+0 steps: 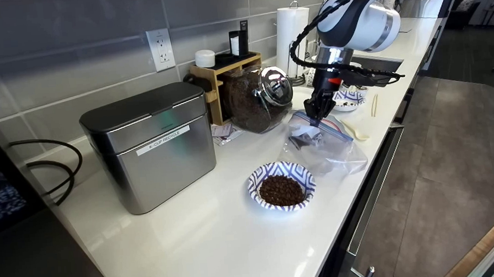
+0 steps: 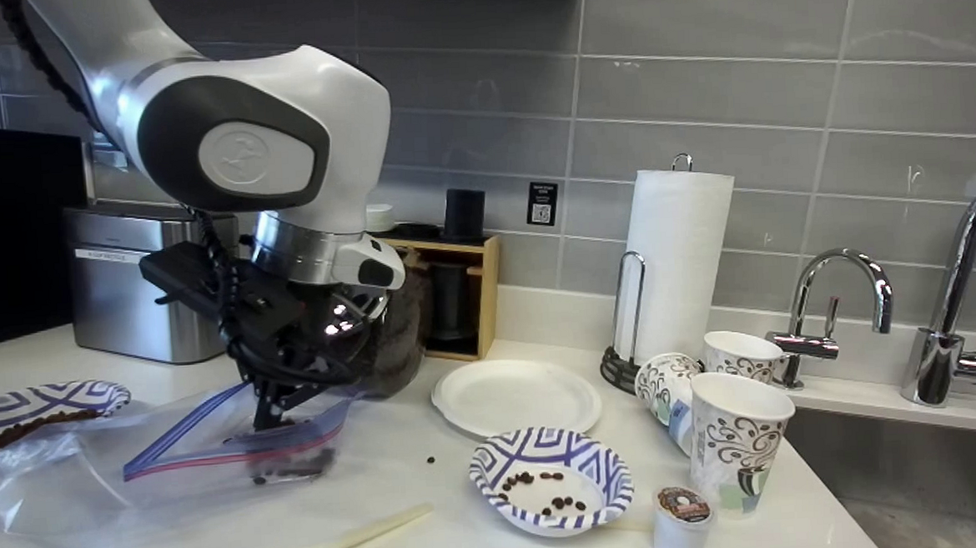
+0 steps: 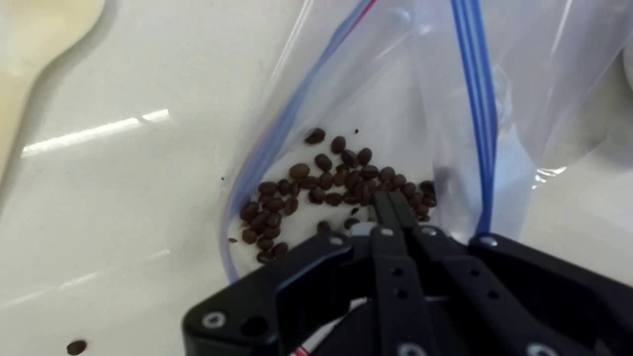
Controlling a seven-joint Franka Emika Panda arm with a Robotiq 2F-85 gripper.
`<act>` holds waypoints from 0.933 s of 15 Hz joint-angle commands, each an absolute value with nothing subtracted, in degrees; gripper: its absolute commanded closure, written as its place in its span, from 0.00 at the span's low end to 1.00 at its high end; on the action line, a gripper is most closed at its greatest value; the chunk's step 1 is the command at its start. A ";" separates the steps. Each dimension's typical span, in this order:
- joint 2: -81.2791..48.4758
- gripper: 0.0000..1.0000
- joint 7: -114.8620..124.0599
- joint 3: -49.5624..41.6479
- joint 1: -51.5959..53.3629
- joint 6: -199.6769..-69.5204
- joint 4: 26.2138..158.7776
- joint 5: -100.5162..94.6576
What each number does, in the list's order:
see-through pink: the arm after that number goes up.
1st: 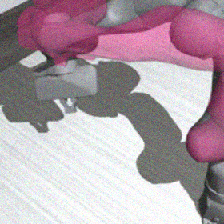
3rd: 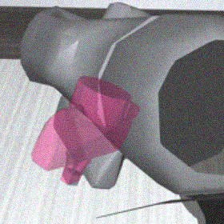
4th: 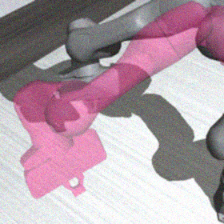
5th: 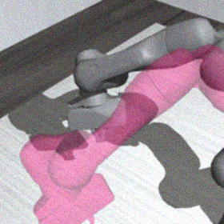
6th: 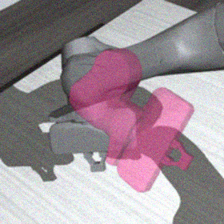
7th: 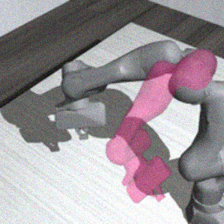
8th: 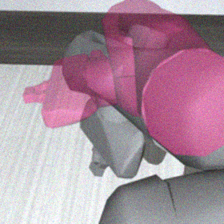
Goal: Remove the white spoon from the bowl and place it on the countertop, get some of the contents from the clear plastic and place them on the white spoon.
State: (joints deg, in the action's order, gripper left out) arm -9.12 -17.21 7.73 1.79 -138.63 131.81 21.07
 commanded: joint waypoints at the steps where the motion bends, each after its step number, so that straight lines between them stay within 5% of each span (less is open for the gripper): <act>1: -11.63 1.00 -16.49 7.59 2.60 -141.44 131.58 18.72; 2: -12.01 1.00 -16.20 7.65 2.70 -142.92 131.70 18.51; 5: -13.15 0.77 -16.82 8.50 2.48 -147.41 131.53 20.13; 12: -15.03 0.92 -17.05 10.47 2.19 -151.31 130.84 20.11; 14: -15.45 0.83 -17.02 10.77 2.21 -151.58 130.46 19.85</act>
State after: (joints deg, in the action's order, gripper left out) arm -13.92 -17.17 10.01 2.27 -150.18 131.36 19.86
